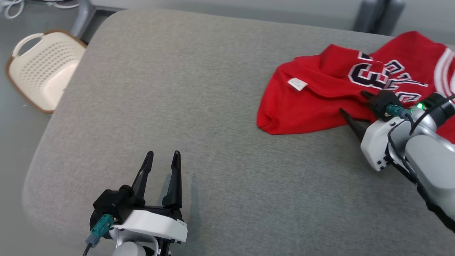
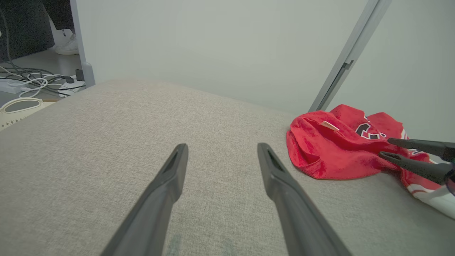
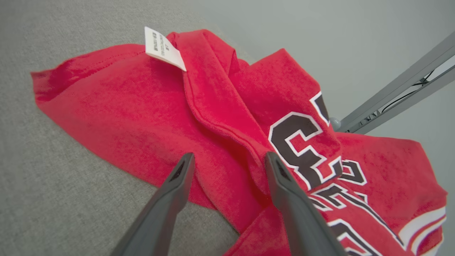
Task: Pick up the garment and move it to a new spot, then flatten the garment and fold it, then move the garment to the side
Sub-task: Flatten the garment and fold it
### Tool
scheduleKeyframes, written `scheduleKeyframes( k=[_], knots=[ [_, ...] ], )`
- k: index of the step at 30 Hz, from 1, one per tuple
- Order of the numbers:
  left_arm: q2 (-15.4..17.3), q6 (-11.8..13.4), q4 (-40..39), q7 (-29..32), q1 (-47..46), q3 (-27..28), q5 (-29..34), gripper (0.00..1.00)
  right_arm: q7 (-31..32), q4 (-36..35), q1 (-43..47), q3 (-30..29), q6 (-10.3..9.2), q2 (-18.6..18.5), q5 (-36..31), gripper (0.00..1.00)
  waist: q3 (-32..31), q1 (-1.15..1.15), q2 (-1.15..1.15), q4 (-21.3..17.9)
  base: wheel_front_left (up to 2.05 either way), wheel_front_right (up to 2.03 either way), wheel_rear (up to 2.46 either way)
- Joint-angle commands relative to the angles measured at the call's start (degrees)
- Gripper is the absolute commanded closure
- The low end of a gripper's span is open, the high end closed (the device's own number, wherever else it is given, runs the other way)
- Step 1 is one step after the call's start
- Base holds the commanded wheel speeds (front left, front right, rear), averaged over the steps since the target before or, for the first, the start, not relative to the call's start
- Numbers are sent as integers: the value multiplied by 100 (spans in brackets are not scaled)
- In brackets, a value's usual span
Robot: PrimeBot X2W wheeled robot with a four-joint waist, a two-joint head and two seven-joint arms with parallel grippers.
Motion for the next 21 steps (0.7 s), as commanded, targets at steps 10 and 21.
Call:
scheduleKeyframes(
  k=[10,21],
  knots=[
    [20,135,-108,-2,-29,-118,-222,0,-83,1032,-579,260,-1,23,-540,0,247,0,0,739,0,0,0],
    [21,195,-148,-3,-38,-59,-221,0,-315,1420,-931,510,-1,411,-512,100,289,0,0,633,0,0,0]
  ],
)
